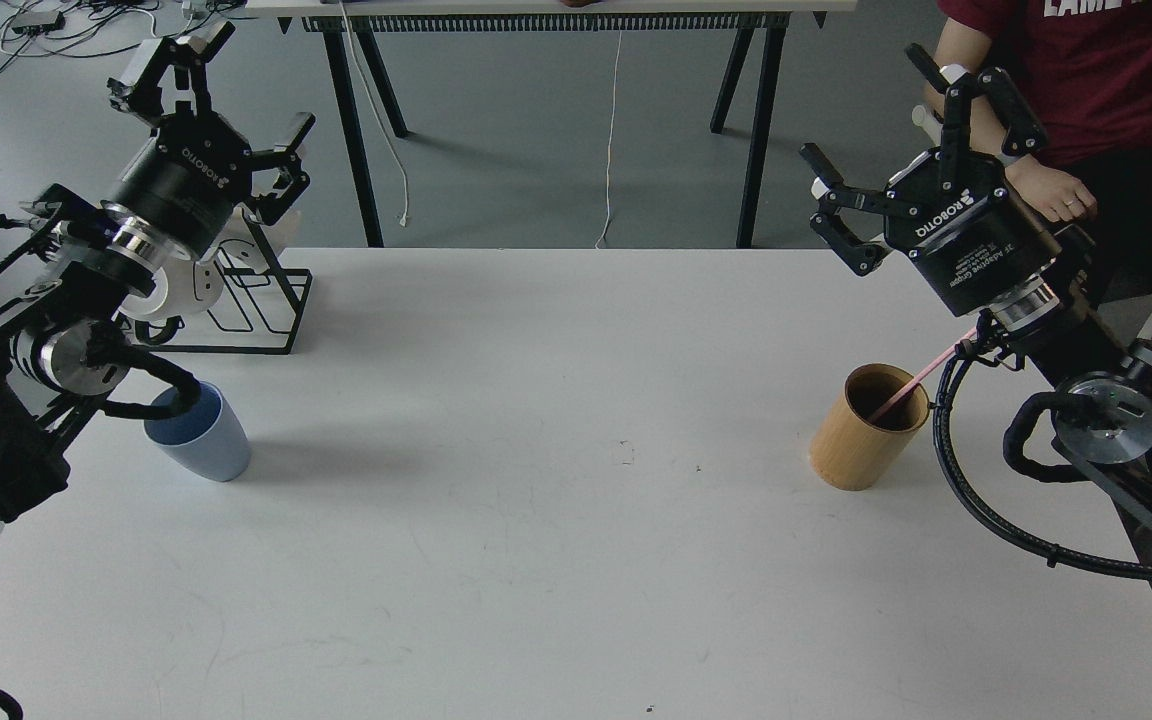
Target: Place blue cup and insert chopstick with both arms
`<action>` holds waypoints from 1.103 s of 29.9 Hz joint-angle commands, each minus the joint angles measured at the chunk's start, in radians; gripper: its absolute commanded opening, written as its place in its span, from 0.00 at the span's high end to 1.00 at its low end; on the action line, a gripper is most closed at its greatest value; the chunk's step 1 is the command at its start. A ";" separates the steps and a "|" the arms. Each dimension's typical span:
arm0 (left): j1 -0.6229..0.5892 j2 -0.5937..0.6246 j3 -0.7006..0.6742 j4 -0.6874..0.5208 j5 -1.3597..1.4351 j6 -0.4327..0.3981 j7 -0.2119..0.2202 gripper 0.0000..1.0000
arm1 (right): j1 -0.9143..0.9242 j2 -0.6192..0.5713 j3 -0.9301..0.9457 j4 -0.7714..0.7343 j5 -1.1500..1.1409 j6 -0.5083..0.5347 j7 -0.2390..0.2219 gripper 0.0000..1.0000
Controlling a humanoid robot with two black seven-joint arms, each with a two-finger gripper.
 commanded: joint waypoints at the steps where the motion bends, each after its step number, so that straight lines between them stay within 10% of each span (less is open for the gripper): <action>1: 0.006 0.003 -0.034 -0.008 -0.010 0.000 0.000 0.00 | 0.000 -0.001 0.002 0.004 0.000 0.000 0.000 0.03; 12: 0.009 0.013 -0.074 -0.011 -0.036 0.000 0.000 0.00 | -0.006 -0.003 0.020 0.001 -0.002 0.000 0.000 0.03; 21: 0.005 0.366 -0.004 -0.184 0.014 0.000 0.000 0.00 | 0.003 -0.035 0.083 -0.011 -0.006 0.000 0.000 0.03; 33: 0.009 0.634 0.066 -0.241 1.006 0.000 0.000 0.00 | -0.009 -0.040 0.084 -0.036 -0.012 0.000 0.000 0.03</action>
